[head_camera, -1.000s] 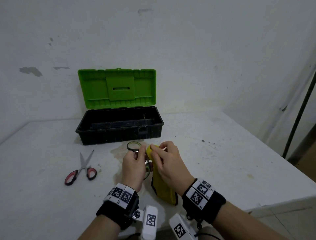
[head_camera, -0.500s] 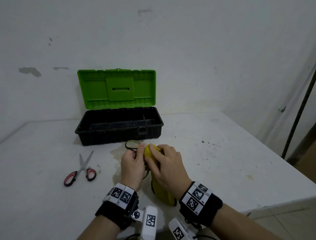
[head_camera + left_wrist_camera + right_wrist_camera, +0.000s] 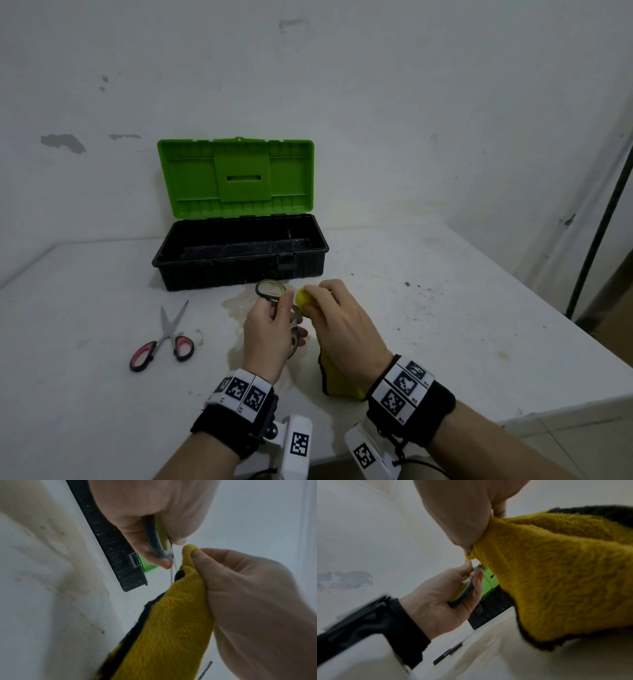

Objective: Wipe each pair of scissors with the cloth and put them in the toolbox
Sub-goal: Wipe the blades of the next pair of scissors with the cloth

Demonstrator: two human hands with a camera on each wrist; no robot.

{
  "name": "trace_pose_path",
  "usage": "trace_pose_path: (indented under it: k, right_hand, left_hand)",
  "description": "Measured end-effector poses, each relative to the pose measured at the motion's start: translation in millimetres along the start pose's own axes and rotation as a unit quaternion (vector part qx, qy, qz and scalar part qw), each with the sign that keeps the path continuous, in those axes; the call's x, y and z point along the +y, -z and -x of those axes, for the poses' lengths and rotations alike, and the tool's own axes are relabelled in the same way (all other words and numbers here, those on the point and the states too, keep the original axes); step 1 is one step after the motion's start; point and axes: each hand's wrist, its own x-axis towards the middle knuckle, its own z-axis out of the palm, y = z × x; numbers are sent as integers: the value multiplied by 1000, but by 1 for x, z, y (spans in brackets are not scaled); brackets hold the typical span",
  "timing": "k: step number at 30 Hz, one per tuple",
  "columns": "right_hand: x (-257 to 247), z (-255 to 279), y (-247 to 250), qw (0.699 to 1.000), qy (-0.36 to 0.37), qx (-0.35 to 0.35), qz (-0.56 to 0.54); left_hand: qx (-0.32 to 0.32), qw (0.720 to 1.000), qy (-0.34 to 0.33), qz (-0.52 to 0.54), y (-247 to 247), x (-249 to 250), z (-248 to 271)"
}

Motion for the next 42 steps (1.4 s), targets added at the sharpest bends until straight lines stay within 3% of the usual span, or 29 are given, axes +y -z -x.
trace_pose_path:
  k: [4, 11, 18, 21, 23, 26, 32, 34, 37, 42]
  right_hand:
    - [4, 4, -4, 1000, 18, -18, -12]
    - [5, -8, 2, 1000, -4, 6, -22]
    - [34, -32, 23, 987, -155, 22, -35]
    - [27, -28, 30, 991, -114, 59, -49]
    - [17, -19, 23, 997, -61, 25, -47]
    - [12, -8, 4, 999, -40, -30, -20]
    - [38, -27, 21, 990, -133, -40, -6]
    - [40, -29, 31, 988, -149, -13, -20]
    - [23, -25, 34, 995, -100, -3, -20]
    - [6, -22, 26, 994, -27, -99, 27]
  left_hand:
    - [7, 999, -30, -11, -1, 4, 0]
    - [-6, 1000, -13, 22, -3, 8, 2]
    - [-22, 1000, 6, 4, -1, 2, 2]
    - [-13, 999, 35, 19, -1, 2, -2]
    - [-13, 999, 40, 21, -3, 3, -3]
    - [-24, 999, 28, 17, -6, 5, -1]
    - [-40, 999, 5, -32, 0, 9, 4]
    - [-42, 999, 6, -35, 2, 12, 3]
    - [-50, 998, -1, -45, 1, 15, 1]
    - [-87, 987, -62, -122, -3, 14, 2]
